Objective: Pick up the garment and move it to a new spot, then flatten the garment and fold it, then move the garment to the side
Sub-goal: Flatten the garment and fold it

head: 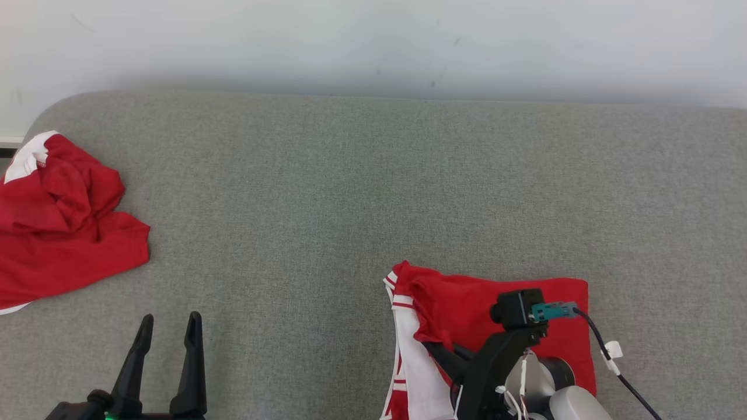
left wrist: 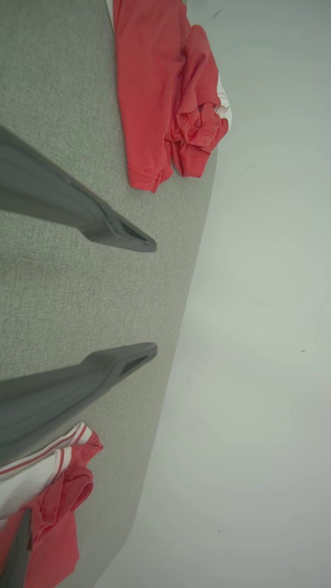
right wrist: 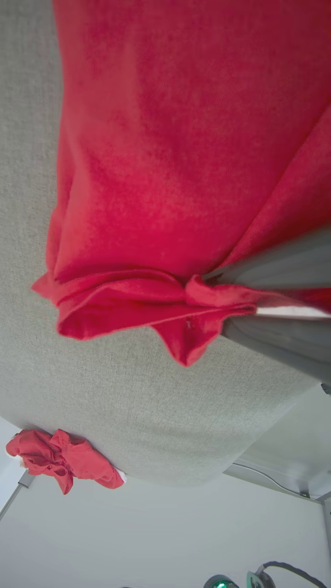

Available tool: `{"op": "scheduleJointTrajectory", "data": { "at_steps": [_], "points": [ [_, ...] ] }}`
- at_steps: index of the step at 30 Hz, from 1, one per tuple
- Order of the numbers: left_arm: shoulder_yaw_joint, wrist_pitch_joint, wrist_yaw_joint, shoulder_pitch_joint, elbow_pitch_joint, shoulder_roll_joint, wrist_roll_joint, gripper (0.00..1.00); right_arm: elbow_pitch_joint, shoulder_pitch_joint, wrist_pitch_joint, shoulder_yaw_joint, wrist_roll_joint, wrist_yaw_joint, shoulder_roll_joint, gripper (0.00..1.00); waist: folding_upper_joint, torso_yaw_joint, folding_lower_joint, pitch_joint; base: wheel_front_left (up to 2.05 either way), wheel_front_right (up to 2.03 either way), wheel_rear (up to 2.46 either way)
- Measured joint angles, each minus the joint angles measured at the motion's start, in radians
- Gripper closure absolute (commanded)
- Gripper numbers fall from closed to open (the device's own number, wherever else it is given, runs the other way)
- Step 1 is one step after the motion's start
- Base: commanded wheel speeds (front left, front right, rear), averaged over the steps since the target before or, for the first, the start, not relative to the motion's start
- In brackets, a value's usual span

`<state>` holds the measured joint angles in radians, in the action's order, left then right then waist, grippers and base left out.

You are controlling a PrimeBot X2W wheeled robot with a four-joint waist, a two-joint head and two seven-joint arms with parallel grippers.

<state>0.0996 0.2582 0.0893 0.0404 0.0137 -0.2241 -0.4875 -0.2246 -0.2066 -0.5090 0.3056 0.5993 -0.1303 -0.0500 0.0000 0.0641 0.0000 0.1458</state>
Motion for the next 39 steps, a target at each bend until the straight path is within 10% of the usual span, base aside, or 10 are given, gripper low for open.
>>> {"op": "scheduleJointTrajectory", "data": {
  "at_steps": [1, 2, 11, 18, 22, 39],
  "points": [
    [0.002, 0.0, 0.0, -0.001, -0.003, 0.003, 0.001, 0.0, -0.018, -0.014, 0.009, 0.015, 0.003, 0.0, 0.0, 0.69, 0.0, 0.002, 0.0, 0.001, 0.0, 0.0, 0.0],
    [0.003, 0.0, 0.0, -0.002, -0.004, 0.004, 0.002, 0.0, -0.021, -0.019, 0.015, 0.021, 0.015, 0.0, 0.0, 0.0, 0.0, 0.004, 0.0001, 0.001, 0.0, 0.0, 0.0],
    [-0.003, 0.001, 0.005, -0.004, -0.013, 0.01, 0.004, 0.0, 0.093, -0.036, 0.033, -0.003, 0.078, 0.0, 0.002, 0.0, 0.0, 0.007, -0.0001, -0.002, 0.0, 0.0, 0.0],
    [-0.004, 0.002, 0.009, -0.005, -0.013, 0.019, 0.008, 0.0, 0.245, 0.032, 0.001, -0.262, -0.122, 0.0, -0.001, 0.0, 0.0, 0.007, -0.0001, 0.002, 0.0, 0.0, 0.0],
    [-0.001, 0.002, 0.014, -0.009, -0.018, 0.029, 0.011, 0.0, 0.251, 0.066, -0.029, -0.314, -0.229, 0.0, -0.002, 1.0, 0.0, 0.009, -0.0001, 0.008, 0.0, 0.0, 0.0],
    [-0.01, 0.003, 0.034, -0.033, -0.032, 0.046, 0.013, 0.0, 0.024, -0.07, -0.025, -0.042, -0.204, 0.0, 0.0, 1.0, 0.0, 0.039, 0.0, 0.034, 0.0, 0.0, 0.0]
  ]
}}
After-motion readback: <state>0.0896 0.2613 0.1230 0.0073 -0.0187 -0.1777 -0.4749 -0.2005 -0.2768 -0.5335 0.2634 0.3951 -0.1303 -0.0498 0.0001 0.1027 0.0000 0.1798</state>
